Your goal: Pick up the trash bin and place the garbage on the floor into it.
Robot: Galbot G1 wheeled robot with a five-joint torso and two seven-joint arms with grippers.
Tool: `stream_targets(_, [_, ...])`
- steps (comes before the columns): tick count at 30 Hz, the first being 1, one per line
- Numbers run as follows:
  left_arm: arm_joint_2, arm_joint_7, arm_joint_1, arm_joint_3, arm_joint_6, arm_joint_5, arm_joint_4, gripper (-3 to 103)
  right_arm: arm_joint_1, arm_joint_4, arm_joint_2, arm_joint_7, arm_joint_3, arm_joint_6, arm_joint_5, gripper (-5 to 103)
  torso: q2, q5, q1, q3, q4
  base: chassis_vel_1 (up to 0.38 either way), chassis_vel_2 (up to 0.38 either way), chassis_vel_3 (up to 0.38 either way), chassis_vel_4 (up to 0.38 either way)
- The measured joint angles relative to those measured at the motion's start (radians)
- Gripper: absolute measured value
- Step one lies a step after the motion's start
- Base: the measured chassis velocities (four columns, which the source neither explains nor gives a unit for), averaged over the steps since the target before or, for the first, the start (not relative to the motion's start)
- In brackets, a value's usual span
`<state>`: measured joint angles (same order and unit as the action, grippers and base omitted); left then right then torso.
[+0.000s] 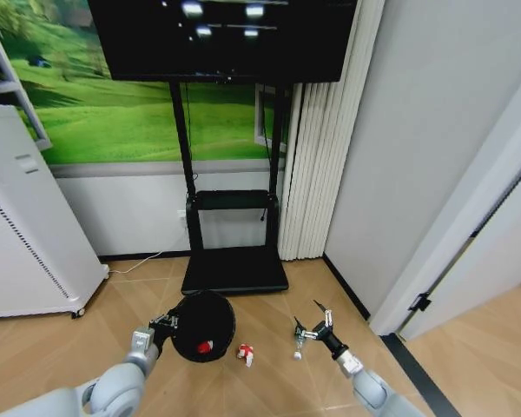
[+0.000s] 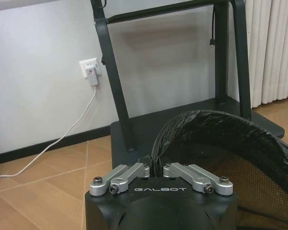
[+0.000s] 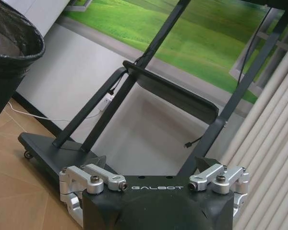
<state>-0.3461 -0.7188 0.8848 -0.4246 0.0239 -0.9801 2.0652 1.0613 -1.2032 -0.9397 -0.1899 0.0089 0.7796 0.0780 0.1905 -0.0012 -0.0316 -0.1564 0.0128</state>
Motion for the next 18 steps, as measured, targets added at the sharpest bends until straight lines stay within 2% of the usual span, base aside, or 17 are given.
stream_targets(1, [-0.001,0.001,0.0,0.0,0.0,0.001,0.001,7,0.006,-0.011,0.001,-0.019,0.004,-0.001,0.012,100,0.0,0.0014,0.0,0.0,0.0,0.1,0.089,-0.095,-0.063])
stream_targets(5, [0.016,0.002,0.011,0.002,-0.001,-0.001,0.014,7,0.019,-0.028,0.009,-0.047,0.015,-0.015,0.039,100,0.0,0.0002,0.0,0.0,0.0001,0.085,0.072,-0.05,-0.042])
stream_targets(7, [0.031,0.002,0.016,0.008,-0.001,-0.007,0.019,7,0.029,-0.032,0.011,-0.056,0.029,-0.02,0.053,100,0.0,0.001,0.0,0.0,0.0,0.035,0.022,-0.003,-0.01])
stream_targets(8, [0.053,0.004,0.044,0.042,0.002,-0.011,0.026,7,0.034,-0.032,0.014,-0.062,0.036,-0.025,0.059,100,0.0,0.0015,0.0,0.0,0.0012,0.0,0.0,0.0,0.0])
stream_targets(9, [0.072,0.006,0.096,0.102,0.008,-0.01,0.031,7,0.034,-0.03,0.017,-0.063,0.036,-0.029,0.059,100,0.0,0.0016,0.0,0.0,0.001,0.0,0.0,0.0,0.0])
stream_targets(10, [0.072,0.006,0.096,0.102,0.008,-0.01,0.031,7,0.034,-0.03,0.017,-0.063,0.036,-0.029,0.059,100,0.0,0.0016,0.0,0.0,0.001,0.0,0.0,0.0,0.0])
stream_targets(12, [0.1,0.005,0.201,0.209,0.017,-0.001,0.042,7,0.025,-0.021,0.019,-0.063,0.027,-0.03,0.059,100,0.0,0.0012,0.0,0.0,0.001,0.0,0.0,0.0,0.0])
stream_targets(13, [0.1,0.005,0.201,0.209,0.017,-0.001,0.042,7,0.025,-0.021,0.019,-0.063,0.027,-0.03,0.059,100,0.0,0.0012,0.0,0.0,0.001,0.0,0.0,0.0,0.0])
stream_targets(15, [0.121,-0.029,0.286,0.28,0.028,0.007,0.066,7,0.006,-0.004,0.012,-0.065,0.005,-0.037,0.054,100,0.0,0.0012,0.0,0.0,0.0004,0.0,0.0,0.0,0.0])
stream_targets(18, [0.137,-0.059,0.321,0.302,0.037,0.01,0.08,7,-0.018,0.032,-0.001,-0.066,-0.028,-0.039,0.057,100,0.0,0.001,0.0,0.0,0.0004,0.0,0.0,0.0,0.0])
